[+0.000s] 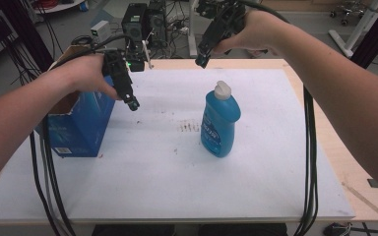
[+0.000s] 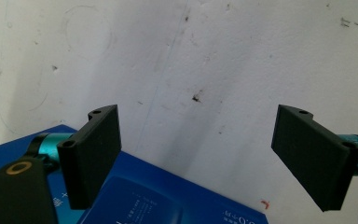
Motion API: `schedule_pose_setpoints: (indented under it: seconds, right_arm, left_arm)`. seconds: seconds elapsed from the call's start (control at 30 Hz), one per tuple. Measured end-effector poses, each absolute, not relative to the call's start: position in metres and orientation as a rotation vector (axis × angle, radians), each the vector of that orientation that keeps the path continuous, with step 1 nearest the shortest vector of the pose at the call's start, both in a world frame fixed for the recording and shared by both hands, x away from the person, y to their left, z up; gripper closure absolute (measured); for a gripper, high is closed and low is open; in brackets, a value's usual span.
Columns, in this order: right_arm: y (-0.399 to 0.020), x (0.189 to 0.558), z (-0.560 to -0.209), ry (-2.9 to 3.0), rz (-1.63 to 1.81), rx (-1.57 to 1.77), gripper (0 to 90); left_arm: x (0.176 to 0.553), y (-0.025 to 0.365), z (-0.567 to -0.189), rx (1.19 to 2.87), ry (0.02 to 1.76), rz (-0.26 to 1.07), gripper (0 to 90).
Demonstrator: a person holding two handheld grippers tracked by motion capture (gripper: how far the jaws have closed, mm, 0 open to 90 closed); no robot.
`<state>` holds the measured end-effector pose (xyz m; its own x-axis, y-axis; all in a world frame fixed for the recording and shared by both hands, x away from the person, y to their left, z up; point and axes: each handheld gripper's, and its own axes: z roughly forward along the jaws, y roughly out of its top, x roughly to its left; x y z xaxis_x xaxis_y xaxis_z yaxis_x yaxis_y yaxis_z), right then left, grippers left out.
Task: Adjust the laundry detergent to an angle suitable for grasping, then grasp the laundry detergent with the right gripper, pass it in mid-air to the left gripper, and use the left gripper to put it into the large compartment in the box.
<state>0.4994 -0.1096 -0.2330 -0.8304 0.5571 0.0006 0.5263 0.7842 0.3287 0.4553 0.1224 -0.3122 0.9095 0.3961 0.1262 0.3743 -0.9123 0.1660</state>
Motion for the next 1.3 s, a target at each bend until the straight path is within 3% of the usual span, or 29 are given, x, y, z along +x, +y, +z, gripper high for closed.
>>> schedule_pose_setpoints:
  seconds: [0.87,1.3]
  right_arm:
    - [-0.113,0.496,-0.232,2.876,0.491,0.865,13.3]
    - [-0.136,0.478,-0.21,2.833,0.617,0.856,13.3]
  left_arm:
    - [0.455,0.115,-0.313,2.93,0.56,0.23,15.8]
    - [0.454,0.119,-0.311,2.921,0.57,0.236,15.8]
